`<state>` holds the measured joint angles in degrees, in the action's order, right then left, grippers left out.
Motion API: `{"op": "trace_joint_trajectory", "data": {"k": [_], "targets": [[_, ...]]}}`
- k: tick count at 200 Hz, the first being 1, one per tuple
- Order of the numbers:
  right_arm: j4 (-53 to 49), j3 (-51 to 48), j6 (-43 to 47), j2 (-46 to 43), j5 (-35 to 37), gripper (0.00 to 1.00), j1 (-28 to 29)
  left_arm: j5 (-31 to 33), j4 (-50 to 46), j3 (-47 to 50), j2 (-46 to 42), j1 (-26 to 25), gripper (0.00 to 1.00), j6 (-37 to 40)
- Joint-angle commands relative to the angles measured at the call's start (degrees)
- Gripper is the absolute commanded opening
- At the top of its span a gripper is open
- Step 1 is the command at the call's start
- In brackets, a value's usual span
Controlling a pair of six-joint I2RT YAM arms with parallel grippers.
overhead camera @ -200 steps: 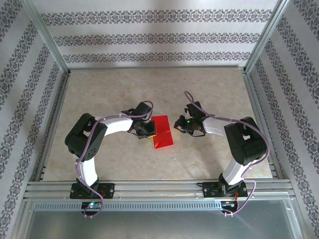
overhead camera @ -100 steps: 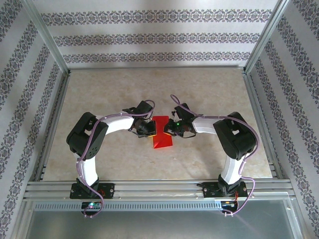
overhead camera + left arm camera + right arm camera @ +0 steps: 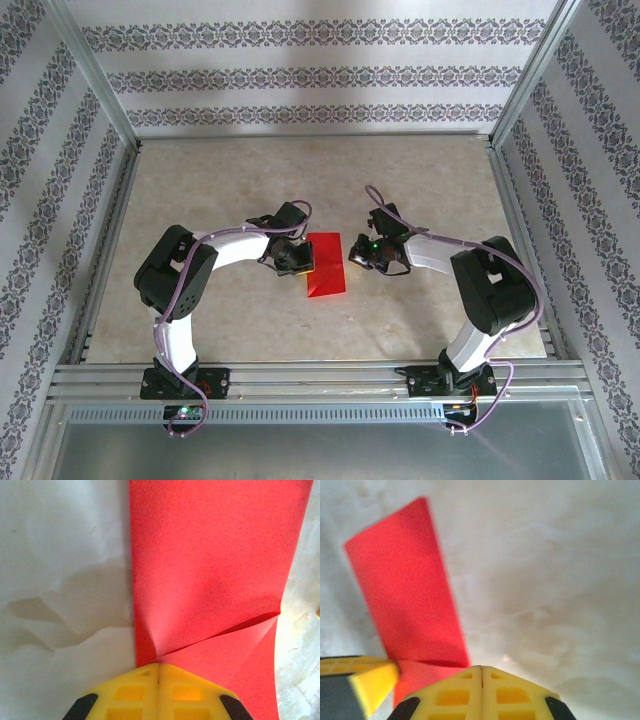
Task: Fold a paper plane with a square sheet of paper (pick it up from the middle)
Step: Fold the triangle a second time at the center of the table.
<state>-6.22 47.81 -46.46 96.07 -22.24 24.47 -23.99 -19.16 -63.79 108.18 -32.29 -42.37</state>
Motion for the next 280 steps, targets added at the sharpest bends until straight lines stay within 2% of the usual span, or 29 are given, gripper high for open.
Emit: {"op": "trace_joint_trajectory", "data": {"k": [1,41,127,145,163,186,215,280], "targets": [[1.5,1.6,1.1,-0.8,-2.9,0.04,2.8,5.0,-5.8,1.3,3.6,0.0,0.02,1.3],[4.6,3.6,-2.4,4.1,-5.7,0.04,6.6,4.6,-5.5,1.4,3.7,0.0,0.02,1.2],[2.5,1.2,-2.5,9.3,-2.7,0.03,6.7,3.1,-6.0,-0.7,0.7,0.0,0.03,1.4],[1.8,0.4,-2.4,10.0,-1.9,0.02,6.6,1.2,-6.2,-2.4,-2.2,0.0,0.07,0.9],[1.6,-0.2,-2.5,10.0,-1.3,0.02,6.4,-0.5,-6.2,-1.9,-6.6,-0.1,0.17,-1.0],[1.0,0.2,-2.7,10.4,-1.1,0.02,6.4,-2.6,-3.7,0.7,-11.1,-0.3,0.21,-4.9],[0.2,0.4,-2.6,10.5,-0.5,0.02,6.4,-4.4,-1.1,2.3,-12.5,-2.5,0.21,-9.2],[-0.6,0.3,-3.2,11.6,0.2,0.02,6.6,-4.0,1.8,4.6,-8.5,-7.2,0.11,-13.1]]}}
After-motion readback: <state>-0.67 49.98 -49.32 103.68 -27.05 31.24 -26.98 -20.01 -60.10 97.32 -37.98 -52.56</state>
